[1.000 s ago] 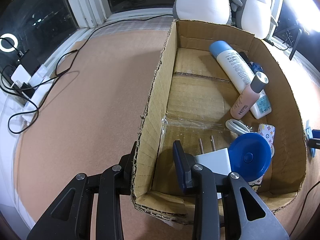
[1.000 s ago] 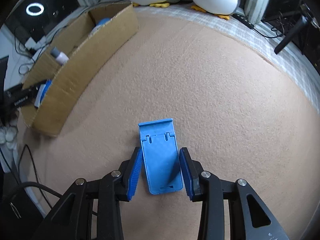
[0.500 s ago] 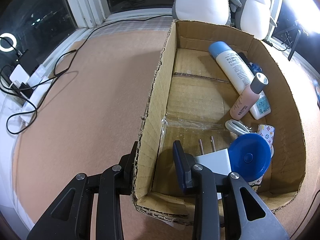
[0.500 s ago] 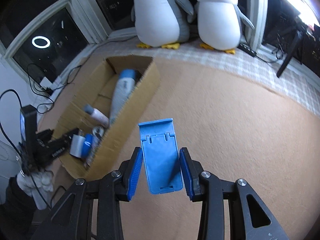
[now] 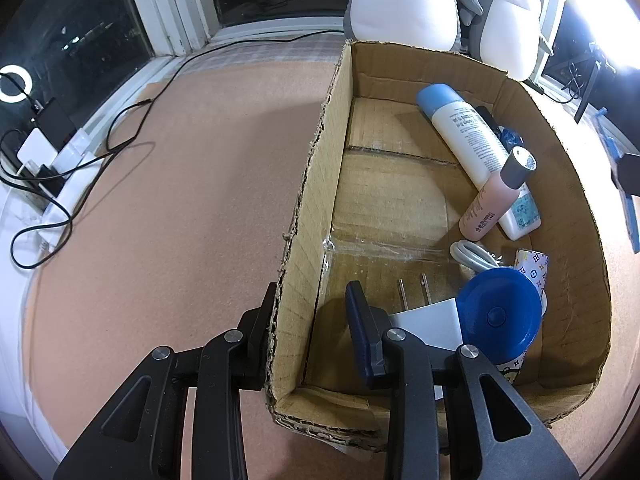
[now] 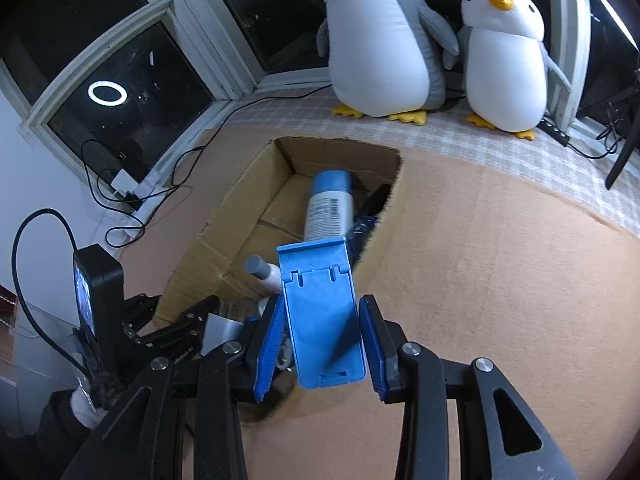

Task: Organize rigid objects
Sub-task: 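Carry the blue phone stand with the right gripper into the box and release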

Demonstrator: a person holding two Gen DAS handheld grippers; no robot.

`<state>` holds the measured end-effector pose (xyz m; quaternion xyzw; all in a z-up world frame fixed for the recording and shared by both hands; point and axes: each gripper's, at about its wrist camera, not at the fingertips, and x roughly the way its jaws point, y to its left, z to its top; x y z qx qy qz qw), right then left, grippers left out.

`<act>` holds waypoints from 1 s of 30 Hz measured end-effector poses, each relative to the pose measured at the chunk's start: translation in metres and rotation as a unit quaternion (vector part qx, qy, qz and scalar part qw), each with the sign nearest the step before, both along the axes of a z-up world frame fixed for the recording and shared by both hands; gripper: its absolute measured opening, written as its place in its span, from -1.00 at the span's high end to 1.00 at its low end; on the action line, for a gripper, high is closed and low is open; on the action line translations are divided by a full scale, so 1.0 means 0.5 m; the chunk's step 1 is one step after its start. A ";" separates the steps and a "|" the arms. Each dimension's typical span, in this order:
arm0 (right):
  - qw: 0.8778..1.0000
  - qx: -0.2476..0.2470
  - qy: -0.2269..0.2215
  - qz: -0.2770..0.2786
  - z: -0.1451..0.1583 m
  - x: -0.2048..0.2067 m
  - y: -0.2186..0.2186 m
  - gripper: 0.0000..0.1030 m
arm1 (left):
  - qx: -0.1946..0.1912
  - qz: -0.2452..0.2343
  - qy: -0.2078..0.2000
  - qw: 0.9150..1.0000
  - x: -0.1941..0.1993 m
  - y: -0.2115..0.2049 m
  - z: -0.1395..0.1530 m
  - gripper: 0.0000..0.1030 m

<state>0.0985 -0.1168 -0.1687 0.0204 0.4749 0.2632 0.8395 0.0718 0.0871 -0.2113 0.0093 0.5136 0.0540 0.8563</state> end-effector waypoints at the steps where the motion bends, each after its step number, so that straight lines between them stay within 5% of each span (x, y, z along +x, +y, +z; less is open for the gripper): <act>1: 1.000 0.002 0.002 0.002 -0.001 0.000 0.009 0.33 | 0.000 0.000 0.000 1.000 0.000 0.000 0.000 0.41; 13: 0.999 0.003 0.027 0.043 -0.033 -0.044 0.092 0.33 | 0.000 0.000 0.000 1.000 0.001 -0.002 0.000 0.41; 30: 0.999 -0.006 0.017 0.043 -0.035 -0.053 0.096 0.29 | 0.000 0.000 0.000 1.000 0.001 0.003 0.001 0.41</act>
